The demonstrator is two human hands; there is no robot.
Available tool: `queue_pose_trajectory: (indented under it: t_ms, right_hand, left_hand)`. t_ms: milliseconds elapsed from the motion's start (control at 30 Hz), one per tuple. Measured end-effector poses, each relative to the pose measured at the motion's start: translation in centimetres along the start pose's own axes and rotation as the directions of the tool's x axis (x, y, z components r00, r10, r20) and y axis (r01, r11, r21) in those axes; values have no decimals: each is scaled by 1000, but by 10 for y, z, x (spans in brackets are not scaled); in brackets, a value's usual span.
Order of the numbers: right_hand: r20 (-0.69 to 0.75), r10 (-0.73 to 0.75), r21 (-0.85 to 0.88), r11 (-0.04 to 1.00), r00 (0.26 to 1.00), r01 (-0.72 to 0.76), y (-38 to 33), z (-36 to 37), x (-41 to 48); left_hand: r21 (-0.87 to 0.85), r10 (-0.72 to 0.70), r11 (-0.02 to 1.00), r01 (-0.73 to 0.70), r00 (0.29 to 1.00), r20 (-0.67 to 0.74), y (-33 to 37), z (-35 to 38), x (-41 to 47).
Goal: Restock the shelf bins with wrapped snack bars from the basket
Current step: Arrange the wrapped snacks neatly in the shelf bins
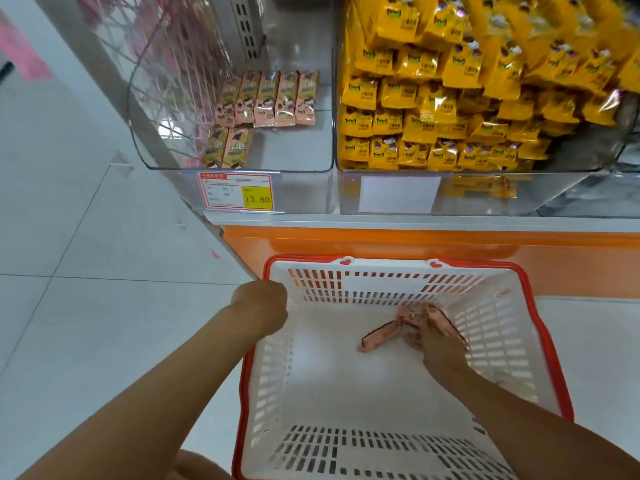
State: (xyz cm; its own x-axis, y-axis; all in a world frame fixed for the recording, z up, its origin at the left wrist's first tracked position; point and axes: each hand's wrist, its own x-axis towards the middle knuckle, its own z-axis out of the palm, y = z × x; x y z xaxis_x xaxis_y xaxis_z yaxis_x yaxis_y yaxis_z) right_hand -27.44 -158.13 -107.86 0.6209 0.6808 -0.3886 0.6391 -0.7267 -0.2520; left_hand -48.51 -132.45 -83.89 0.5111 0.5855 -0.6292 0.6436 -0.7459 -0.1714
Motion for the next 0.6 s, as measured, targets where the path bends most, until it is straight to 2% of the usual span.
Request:
queue_pose_trajectory:
  t_ms: [33, 100, 133, 167, 267, 333, 400, 467, 533, 600]
  right_hand:
    - [15, 59, 134, 989, 998, -60, -3, 1, 6]
    - [210, 96, -48, 995, 973, -87, -14, -1, 2]
    - [136, 45, -175, 984, 990, -20, -13, -3, -1]
    - [200, 21, -217, 976, 980, 23, -20, -11, -4]
    - [299, -216, -185, 942, 930, 278, -42, -18, -15]
    - [293, -389, -197, 869, 873, 453, -48, -9, -13]
    - [321, -476, -288, 775, 819, 563, -47, 5, -6]
    - [432, -389, -348, 761, 814, 548, -61, -2, -2]
    - [431, -410, -434, 687, 804, 583, -78, -16, 1]
    - [415, -427, -417, 695, 803, 586, -82, -18, 5]
  left_hand:
    - [-12, 2, 1000, -2, 1000, 4, 0, -1, 0]
    - [-25, 4, 1000, -4, 1000, -10, -3, -1, 3]
    - [-22, 9, 1000, -9, 1000, -16, -4, -2, 4]
    - [-25, 17, 1000, -17, 1000, -22, -5, -2, 4]
    - [-34, 33, 999, -33, 999, -12, -6, -3, 5]
    - [-46, 41, 998, -41, 999, 1, -8, -3, 7]
    - [-85, 40, 996, -40, 999, 2, -11, -3, 10]
    - [-125, 33, 992, -32, 999, 0, -14, -4, 11]
    - [-143, 32, 989, -33, 999, -4, -16, -3, 10]
    - [-145, 23, 989, -26, 1000, -19, -17, -2, 9]
